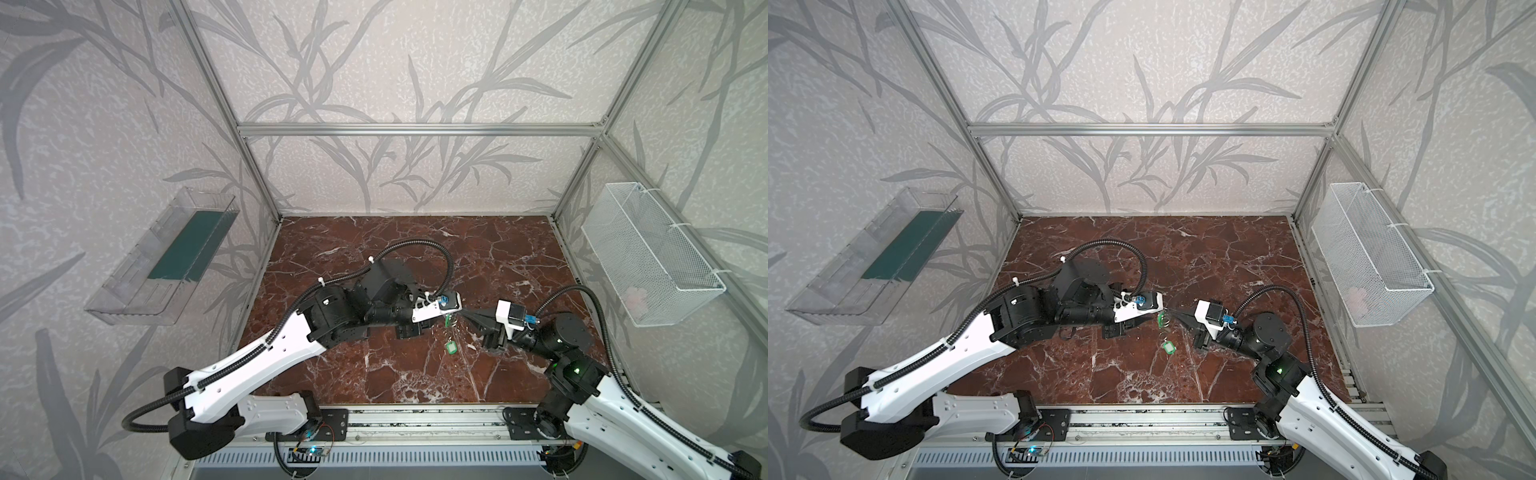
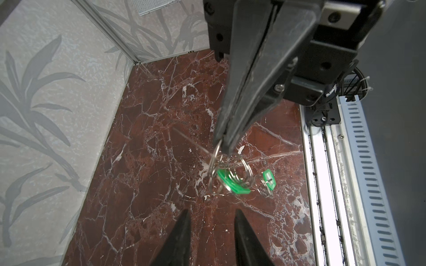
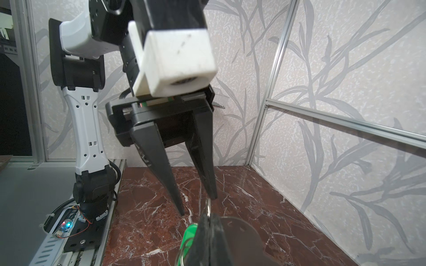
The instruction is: Put the keys on the keyring
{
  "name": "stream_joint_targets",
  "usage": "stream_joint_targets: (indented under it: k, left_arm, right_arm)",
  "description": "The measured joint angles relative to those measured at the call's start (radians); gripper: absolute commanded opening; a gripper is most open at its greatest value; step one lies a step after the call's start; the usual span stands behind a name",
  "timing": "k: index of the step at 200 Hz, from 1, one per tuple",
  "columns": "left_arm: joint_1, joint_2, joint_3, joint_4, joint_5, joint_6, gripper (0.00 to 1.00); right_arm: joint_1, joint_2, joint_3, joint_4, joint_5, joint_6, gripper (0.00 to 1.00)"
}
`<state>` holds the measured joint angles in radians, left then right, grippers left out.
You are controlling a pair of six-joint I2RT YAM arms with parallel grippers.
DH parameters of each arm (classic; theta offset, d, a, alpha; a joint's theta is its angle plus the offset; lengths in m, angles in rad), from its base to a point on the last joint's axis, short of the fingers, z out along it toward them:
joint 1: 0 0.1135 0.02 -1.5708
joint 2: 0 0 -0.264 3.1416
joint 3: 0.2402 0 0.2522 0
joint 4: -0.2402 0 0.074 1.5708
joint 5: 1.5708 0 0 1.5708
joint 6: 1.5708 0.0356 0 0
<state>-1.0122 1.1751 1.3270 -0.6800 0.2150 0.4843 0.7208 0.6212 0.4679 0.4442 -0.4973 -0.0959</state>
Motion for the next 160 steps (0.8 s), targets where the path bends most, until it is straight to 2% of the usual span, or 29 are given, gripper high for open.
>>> stream_joint_targets:
  k: [68,125,160]
  left_arm:
    - [0.000,-0.058,-0.199,0.251,0.055,-0.164,0.31]
    - [0.000,-0.062,-0.260,0.354,0.069,-0.209,0.29]
    - [0.000,-0.101,-0.277,0.362,0.045,-0.199,0.36]
  right_arm:
    - [0.000,0.033,0.000,0.061,0.000,0.024,0.00]
    - [0.000,0.031,0.000,0.084,0.001,0.040,0.00]
    - [0.000,0.021,0.000,0.084,0.000,0.040,0.00]
